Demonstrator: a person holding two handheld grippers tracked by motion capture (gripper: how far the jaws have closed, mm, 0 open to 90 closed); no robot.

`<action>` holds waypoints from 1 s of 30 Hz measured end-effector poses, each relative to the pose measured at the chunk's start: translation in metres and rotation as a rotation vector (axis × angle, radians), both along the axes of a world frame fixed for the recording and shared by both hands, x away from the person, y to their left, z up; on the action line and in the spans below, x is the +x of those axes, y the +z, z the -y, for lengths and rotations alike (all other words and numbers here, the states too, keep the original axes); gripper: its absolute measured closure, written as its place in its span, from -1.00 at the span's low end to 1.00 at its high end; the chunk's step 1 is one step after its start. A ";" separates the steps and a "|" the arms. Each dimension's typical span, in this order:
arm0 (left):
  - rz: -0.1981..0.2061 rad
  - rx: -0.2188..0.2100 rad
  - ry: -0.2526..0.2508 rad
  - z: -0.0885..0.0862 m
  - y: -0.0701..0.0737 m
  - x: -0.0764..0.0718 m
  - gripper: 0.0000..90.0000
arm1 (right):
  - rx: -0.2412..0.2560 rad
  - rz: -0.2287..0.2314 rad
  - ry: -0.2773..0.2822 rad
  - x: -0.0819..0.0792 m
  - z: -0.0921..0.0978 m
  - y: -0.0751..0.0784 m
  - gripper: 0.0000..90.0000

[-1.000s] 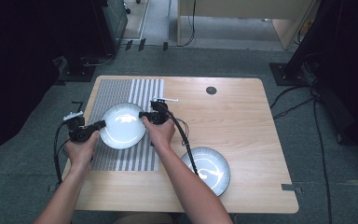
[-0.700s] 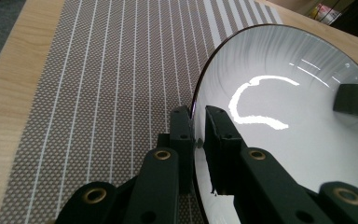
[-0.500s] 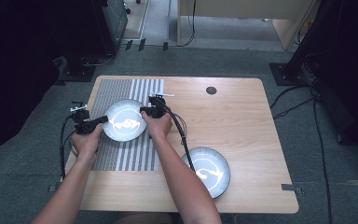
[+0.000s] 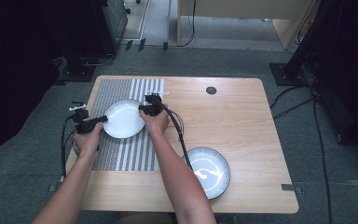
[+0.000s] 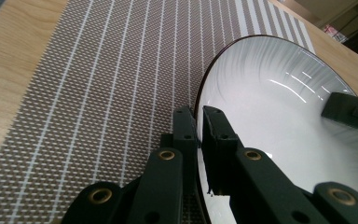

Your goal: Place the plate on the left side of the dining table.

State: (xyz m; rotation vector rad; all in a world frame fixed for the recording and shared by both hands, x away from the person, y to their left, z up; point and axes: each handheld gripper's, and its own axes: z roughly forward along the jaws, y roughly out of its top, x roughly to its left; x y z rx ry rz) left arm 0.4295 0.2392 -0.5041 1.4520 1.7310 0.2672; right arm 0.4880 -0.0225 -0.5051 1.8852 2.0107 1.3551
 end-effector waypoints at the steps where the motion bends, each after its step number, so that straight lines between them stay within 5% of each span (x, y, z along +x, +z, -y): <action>1: 0.003 0.019 0.001 0.001 0.001 0.000 0.90 | -0.007 0.005 0.001 0.001 -0.002 0.000 0.73; 18: 0.017 0.088 -0.010 0.008 0.002 0.002 0.83 | -0.033 0.074 0.018 0.012 -0.004 -0.012 0.70; 22: 0.048 0.092 0.001 0.009 0.006 -0.002 0.46 | -0.100 0.114 0.021 0.010 -0.004 -0.005 0.50; 23: 0.057 0.094 0.002 0.008 0.007 -0.003 0.38 | -0.135 0.124 0.019 0.009 -0.003 -0.001 0.30; 26: 0.075 0.085 0.012 0.004 0.011 -0.007 0.24 | -0.153 0.146 0.023 0.007 -0.002 0.003 0.19; 28: 0.088 0.092 0.012 0.003 0.014 -0.010 -0.20 | -0.161 0.154 0.028 0.005 0.001 0.009 -0.12; 30: 0.091 0.106 -0.002 0.003 0.016 -0.013 -0.59 | -0.165 0.143 0.038 0.003 0.003 0.015 -0.20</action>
